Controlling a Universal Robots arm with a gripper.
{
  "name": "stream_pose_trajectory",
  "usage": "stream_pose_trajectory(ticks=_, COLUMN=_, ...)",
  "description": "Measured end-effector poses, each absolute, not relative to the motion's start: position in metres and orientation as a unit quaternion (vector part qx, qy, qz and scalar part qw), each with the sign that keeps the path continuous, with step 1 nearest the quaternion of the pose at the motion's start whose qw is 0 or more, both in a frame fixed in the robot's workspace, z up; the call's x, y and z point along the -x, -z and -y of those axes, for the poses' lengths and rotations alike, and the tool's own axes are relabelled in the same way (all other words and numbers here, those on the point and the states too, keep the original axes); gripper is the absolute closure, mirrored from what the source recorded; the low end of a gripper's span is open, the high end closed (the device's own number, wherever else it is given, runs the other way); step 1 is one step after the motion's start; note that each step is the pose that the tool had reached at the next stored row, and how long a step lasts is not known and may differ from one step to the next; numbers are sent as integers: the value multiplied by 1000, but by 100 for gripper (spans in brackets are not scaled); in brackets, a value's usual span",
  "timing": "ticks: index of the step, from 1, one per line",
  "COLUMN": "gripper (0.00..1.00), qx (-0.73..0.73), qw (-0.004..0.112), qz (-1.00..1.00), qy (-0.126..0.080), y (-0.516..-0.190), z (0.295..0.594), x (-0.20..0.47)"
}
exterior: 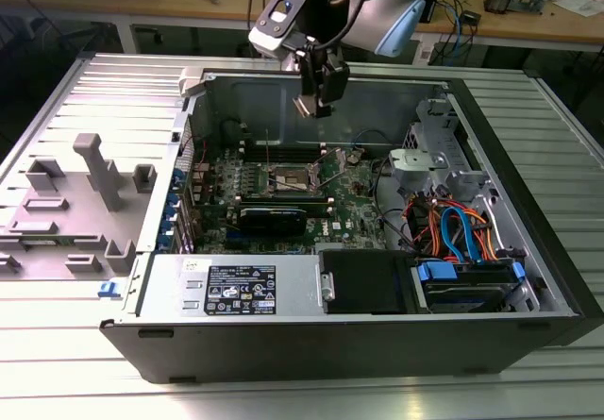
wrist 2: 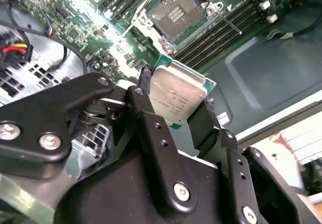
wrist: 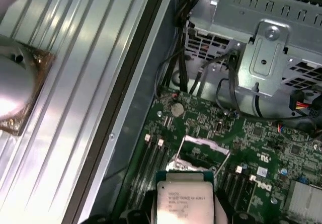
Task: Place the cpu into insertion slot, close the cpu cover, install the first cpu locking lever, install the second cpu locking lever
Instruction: 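Place the cpu into insertion slot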
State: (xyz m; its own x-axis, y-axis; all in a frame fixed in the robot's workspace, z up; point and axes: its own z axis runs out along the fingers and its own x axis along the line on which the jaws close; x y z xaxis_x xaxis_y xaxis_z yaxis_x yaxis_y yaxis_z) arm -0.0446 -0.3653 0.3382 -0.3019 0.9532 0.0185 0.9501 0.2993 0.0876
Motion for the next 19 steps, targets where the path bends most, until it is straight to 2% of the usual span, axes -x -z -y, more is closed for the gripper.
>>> stream_pose_trajectory(ticks=19, gripper=45, qx=-607, qw=19, qz=-793, qy=-40, y=-332, z=365, x=49)
